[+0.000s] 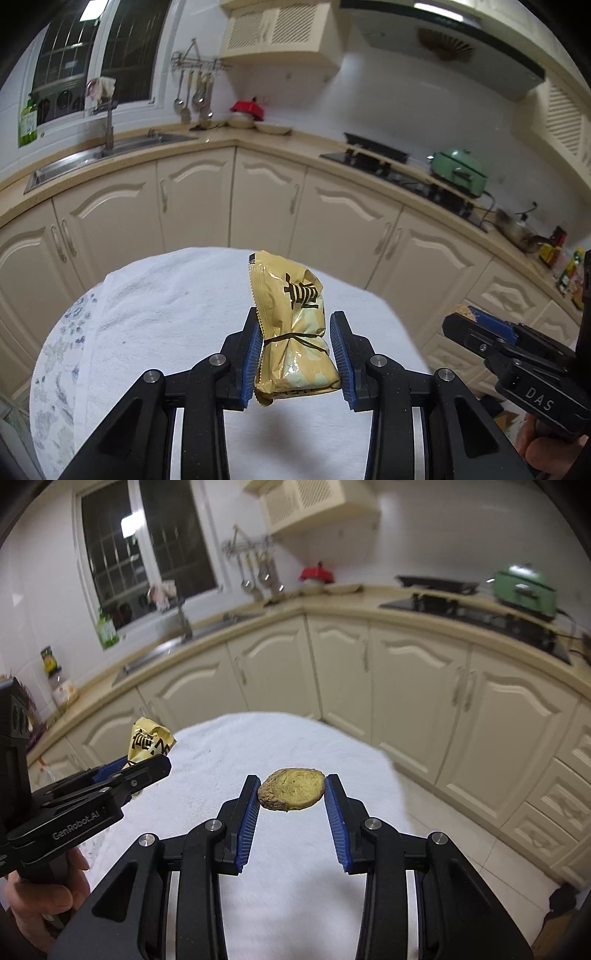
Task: Collect trash
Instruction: 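Carry both items to the blue bin and open both tools to drop them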
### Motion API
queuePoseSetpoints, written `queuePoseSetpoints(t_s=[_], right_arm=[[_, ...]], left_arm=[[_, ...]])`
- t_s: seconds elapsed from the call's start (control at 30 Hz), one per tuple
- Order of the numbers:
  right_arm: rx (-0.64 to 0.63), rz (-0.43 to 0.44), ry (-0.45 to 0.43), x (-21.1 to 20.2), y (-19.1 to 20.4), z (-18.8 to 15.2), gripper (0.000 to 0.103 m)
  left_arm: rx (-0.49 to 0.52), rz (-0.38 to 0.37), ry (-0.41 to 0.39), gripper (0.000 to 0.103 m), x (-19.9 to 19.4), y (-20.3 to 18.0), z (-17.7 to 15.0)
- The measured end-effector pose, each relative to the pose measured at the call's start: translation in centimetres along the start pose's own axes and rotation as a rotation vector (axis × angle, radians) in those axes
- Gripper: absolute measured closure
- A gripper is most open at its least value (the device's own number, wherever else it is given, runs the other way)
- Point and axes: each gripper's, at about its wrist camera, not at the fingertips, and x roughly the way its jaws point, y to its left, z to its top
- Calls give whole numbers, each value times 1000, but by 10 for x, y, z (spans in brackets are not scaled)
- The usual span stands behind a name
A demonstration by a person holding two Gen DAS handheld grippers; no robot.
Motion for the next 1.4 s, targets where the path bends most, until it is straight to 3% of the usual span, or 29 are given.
queuePoseSetpoints(t_s=[0.23,0.27,0.6,0.77,0.93,1.3,1.4], right_arm=[[68,-105,-103,-84,-52,-17,67],[79,-125,-109,-93,-60,-21,67],[256,-334,-90,-147,-172,-75,67],[341,-388,-45,-148,-219,-105,67],[410,-404,11,-132,-260,-129,67],[517,-382,123,-79,-326,-166,67],[535,-375,159,-62,-339,-175,65]], left_arm=[[103,-123,-32,70,-59,-75,-50],[96,-77,-6,70,-61,-83,-53],[220,-261,80,70,-40,-182,-79],[264,-305,154,70,3,-212,-86],[310,-331,266,70,80,-243,-73],[338,-322,479,70,240,-318,-62],[342,-316,531,66,277,-332,-63]])
